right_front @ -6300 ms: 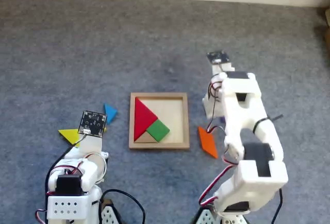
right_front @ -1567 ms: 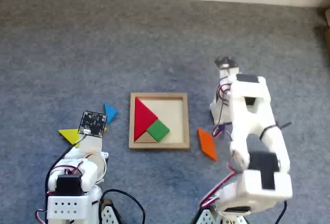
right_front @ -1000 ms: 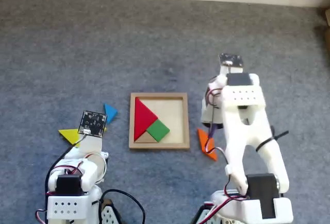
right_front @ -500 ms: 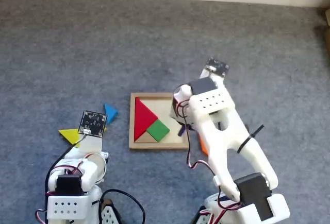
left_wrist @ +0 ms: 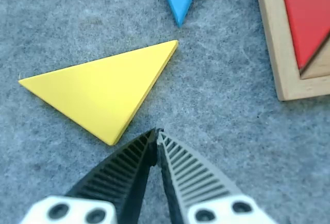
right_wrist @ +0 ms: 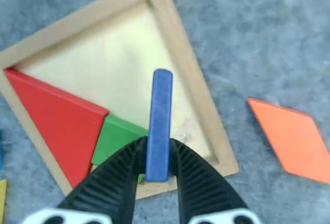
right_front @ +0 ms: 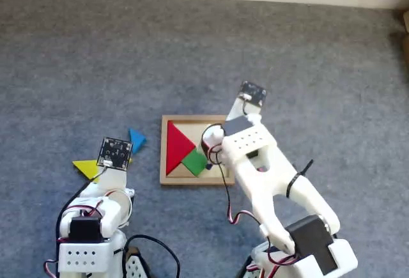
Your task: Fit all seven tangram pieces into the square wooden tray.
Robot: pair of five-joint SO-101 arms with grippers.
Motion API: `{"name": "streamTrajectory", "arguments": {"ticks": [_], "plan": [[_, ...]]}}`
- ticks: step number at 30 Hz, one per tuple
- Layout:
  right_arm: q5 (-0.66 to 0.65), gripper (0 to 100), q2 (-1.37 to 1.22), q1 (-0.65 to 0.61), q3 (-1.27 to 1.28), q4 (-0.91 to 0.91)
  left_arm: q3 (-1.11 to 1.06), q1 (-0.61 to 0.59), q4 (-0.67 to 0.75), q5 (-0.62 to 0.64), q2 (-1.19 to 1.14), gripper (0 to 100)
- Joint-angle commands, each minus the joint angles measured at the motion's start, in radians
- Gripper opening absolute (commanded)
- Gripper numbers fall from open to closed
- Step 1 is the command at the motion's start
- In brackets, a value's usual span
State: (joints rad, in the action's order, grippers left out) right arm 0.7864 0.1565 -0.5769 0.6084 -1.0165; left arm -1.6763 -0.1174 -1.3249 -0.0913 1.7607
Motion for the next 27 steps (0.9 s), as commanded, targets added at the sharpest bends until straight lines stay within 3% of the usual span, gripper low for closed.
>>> {"name": "streamTrajectory", "arguments": {"ticks": [1,17,23,27], "plan": [[0.014,0.5,0.044,-0.021,0.028,0.082,-0.022,-0.013,-0.011,-0.012,0.035,1],[-0.029,1.2,0.044,-0.025,0.061,0.116,-0.022,-0.013,-0.011,-0.012,0.035,1],[-0.032,12.7,0.044,-0.025,0.064,0.114,-0.022,-0.013,-0.011,-0.012,0.035,1],[-0.032,12.9,0.053,-0.025,0.064,0.113,-0.022,-0.013,-0.011,-0.012,0.035,1]]}}
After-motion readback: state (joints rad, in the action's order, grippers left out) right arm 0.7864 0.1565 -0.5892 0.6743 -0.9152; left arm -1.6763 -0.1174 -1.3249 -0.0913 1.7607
